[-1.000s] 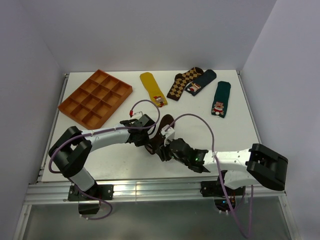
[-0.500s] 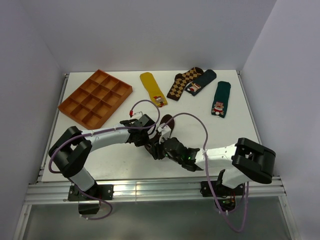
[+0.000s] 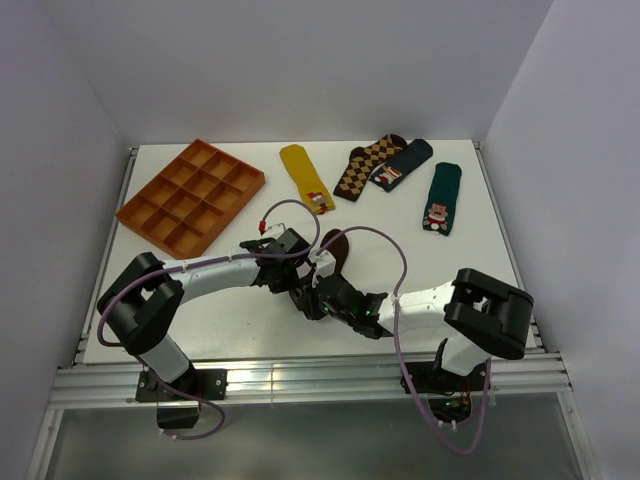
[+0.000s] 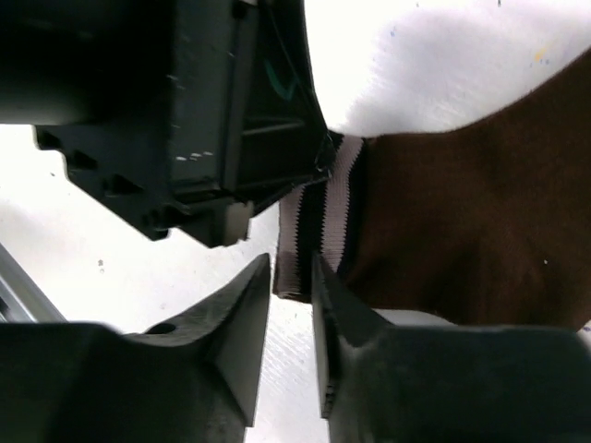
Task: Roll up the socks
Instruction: Roll the sock at the center of the board.
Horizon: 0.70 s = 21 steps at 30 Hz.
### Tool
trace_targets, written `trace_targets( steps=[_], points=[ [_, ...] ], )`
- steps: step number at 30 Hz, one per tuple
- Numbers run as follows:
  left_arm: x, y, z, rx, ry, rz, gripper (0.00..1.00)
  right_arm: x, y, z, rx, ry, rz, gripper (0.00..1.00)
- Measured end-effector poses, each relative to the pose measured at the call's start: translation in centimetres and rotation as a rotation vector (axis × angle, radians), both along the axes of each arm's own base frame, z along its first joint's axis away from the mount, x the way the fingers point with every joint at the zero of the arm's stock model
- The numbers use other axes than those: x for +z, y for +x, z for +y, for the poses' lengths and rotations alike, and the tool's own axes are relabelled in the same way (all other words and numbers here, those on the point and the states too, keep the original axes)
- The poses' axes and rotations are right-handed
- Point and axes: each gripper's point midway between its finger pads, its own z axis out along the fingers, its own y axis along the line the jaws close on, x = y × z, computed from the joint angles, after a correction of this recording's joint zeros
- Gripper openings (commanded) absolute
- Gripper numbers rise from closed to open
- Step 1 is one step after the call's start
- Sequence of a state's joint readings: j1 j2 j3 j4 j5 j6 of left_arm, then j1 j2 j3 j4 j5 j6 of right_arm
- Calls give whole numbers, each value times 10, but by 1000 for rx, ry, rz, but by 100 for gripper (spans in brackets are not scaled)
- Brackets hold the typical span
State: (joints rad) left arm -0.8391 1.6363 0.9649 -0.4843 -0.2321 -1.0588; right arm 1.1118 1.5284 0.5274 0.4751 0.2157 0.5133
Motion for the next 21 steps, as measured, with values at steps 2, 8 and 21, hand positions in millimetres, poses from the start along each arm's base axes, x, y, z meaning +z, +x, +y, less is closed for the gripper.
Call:
trace_targets(
  steps=[2,8,21],
  points=[
    [0,0,0,0,-1,1,0,-2,0,-2,-10,-3,19,28],
    [0,0,0,-1,-2,1,0,-8,4,-6,-38,-2,68,38],
    [0,0,-2,-21,-15,-14,0,10,26,-32,-103,8,93,44]
  ],
)
